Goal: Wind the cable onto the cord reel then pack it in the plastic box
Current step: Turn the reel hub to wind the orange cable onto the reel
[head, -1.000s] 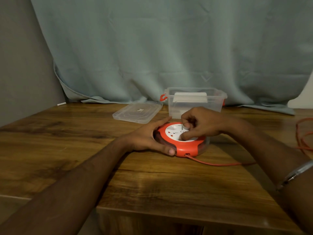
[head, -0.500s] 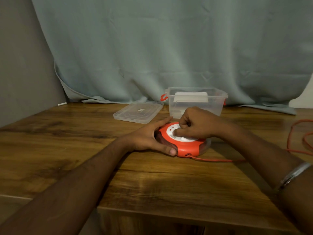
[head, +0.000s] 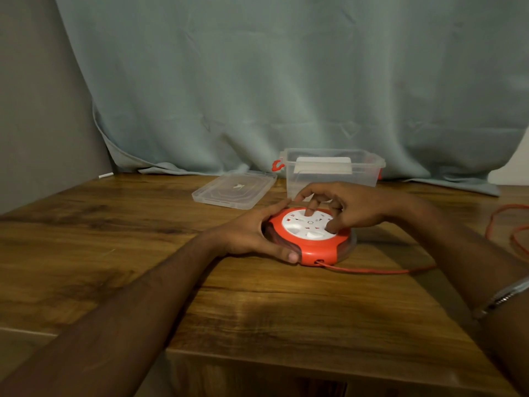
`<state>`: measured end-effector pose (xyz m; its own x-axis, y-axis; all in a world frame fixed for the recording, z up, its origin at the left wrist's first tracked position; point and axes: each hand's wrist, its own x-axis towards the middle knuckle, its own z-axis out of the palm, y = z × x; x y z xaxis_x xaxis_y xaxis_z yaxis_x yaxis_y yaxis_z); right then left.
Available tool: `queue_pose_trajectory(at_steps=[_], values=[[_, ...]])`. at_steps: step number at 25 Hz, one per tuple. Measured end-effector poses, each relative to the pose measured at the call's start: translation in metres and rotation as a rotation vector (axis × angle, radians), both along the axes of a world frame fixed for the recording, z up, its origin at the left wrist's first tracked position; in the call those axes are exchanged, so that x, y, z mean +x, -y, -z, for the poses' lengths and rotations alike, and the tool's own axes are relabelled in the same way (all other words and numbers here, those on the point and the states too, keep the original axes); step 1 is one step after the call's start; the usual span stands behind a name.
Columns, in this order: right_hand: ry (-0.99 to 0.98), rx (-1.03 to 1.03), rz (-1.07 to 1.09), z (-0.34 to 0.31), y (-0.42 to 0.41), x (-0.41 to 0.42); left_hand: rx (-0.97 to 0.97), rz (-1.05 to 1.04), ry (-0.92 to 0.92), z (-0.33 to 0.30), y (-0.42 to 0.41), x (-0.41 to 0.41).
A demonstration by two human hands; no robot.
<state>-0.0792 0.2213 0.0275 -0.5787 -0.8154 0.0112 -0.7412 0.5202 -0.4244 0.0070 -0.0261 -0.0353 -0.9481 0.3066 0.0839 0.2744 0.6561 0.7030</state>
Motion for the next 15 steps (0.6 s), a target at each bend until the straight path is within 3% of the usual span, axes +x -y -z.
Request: queue_pose_trajectory(at_steps=[15], values=[[-0.196,-0.009,0.034,0.0075,0.0071,0.0047,-0.037,-0.026,0.016,0.0031,0.0031,-0.0033]])
